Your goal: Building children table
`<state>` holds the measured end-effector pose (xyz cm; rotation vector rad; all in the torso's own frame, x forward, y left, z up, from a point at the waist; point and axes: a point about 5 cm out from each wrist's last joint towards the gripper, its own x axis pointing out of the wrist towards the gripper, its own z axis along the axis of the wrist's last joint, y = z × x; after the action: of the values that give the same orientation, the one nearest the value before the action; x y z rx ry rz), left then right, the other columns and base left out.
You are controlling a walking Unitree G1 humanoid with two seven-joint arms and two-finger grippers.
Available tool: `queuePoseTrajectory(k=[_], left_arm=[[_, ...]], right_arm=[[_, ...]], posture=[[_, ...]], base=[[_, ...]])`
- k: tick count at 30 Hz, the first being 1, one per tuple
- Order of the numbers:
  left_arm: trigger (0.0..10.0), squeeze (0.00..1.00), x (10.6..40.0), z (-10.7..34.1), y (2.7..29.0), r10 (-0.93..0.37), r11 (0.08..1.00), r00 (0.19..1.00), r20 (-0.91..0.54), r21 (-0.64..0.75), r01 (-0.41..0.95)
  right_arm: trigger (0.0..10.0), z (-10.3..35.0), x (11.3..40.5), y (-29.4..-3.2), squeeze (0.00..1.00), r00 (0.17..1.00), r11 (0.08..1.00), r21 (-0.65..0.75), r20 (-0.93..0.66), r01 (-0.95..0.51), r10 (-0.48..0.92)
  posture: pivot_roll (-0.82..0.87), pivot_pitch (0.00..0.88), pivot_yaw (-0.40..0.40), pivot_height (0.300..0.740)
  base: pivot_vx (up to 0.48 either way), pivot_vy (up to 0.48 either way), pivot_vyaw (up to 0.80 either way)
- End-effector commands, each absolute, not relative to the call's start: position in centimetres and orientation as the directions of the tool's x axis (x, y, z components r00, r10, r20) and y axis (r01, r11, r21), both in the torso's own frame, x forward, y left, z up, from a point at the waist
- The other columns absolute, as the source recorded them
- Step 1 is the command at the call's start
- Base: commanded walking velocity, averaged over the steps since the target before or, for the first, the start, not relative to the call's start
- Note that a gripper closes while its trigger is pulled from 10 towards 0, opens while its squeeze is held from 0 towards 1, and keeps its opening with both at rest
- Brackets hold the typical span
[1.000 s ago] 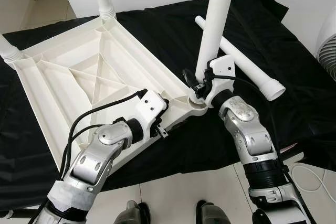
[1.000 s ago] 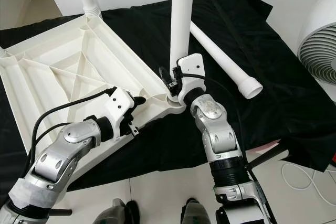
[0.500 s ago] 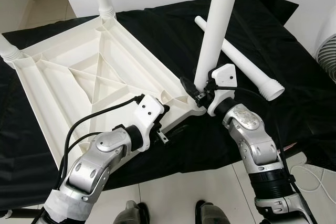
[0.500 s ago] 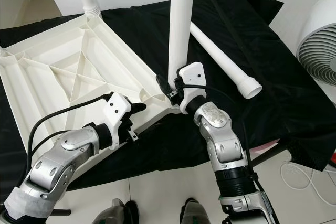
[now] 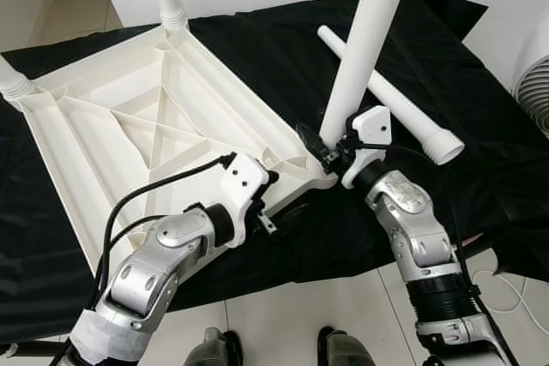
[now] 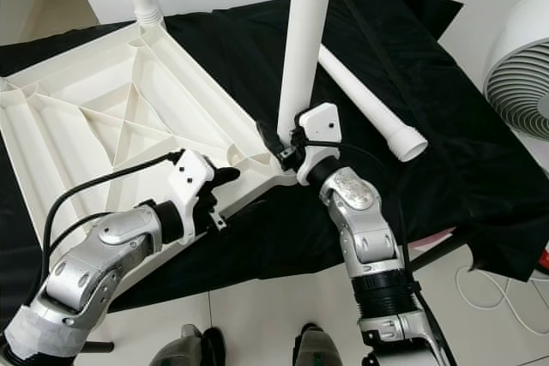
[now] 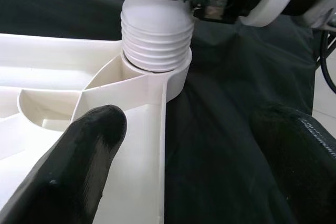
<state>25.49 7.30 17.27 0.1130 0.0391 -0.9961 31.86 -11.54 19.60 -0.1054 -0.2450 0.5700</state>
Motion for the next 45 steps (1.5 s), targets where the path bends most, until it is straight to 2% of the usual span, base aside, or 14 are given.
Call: queuePoseTrajectory(k=[1, 9, 20, 26, 30, 45], left_arm=[[10.0, 0.00, 25.2, 17.1, 7.2, -0.855, 0.504, 0.509, -0.102, 0.071, 0.861], [10.0, 0.00, 25.3, 17.2, 7.1, -0.856, 0.502, 0.507, -0.101, 0.076, 0.862], [10.0, 0.00, 25.0, 17.1, 7.1, -0.855, 0.504, 0.507, -0.109, 0.056, 0.862], [10.0, 0.00, 24.9, 17.1, 7.1, -0.855, 0.504, 0.507, -0.107, 0.051, 0.862], [10.0, 0.00, 24.9, 17.1, 7.1, -0.856, 0.504, 0.506, -0.107, 0.047, 0.862], [10.0, 0.00, 24.8, 17.2, 7.2, -0.853, 0.509, 0.510, -0.111, 0.038, 0.860]], right_arm=[[10.0, 17.3, 32.0, -11.7, 0.00, 0.841, 0.846, -0.125, 0.109, -0.518, 0.531], [10.0, 17.3, 32.0, -11.6, 0.00, 0.830, 0.835, -0.133, 0.107, -0.534, 0.547], [10.0, 16.9, 30.2, -11.1, 0.00, 0.754, 0.763, -0.198, 0.134, -0.615, 0.643], [10.0, 16.9, 30.2, -11.2, 0.00, 0.744, 0.750, -0.231, 0.130, -0.620, 0.656], [10.0, 16.8, 30.1, -11.3, 0.00, 0.724, 0.722, -0.261, 0.106, -0.641, 0.681], [10.0, 15.9, 31.1, -11.1, 0.00, 0.701, 0.680, -0.222, -0.021, -0.699, 0.713]], posture=[[-0.13, 0.165, 0.100, 0.740], [-0.12, 0.160, 0.098, 0.740], [-0.12, 0.160, 0.100, 0.740], [-0.12, 0.160, 0.100, 0.740], [-0.12, 0.160, 0.100, 0.740], [-0.11, 0.174, 0.097, 0.740]], base=[[0.000, 0.000, 0.00], [0.000, 0.000, 0.00], [0.000, 0.000, 0.00], [0.000, 0.000, 0.00], [0.000, 0.000, 0.00], [0.000, 0.000, 0.00]])
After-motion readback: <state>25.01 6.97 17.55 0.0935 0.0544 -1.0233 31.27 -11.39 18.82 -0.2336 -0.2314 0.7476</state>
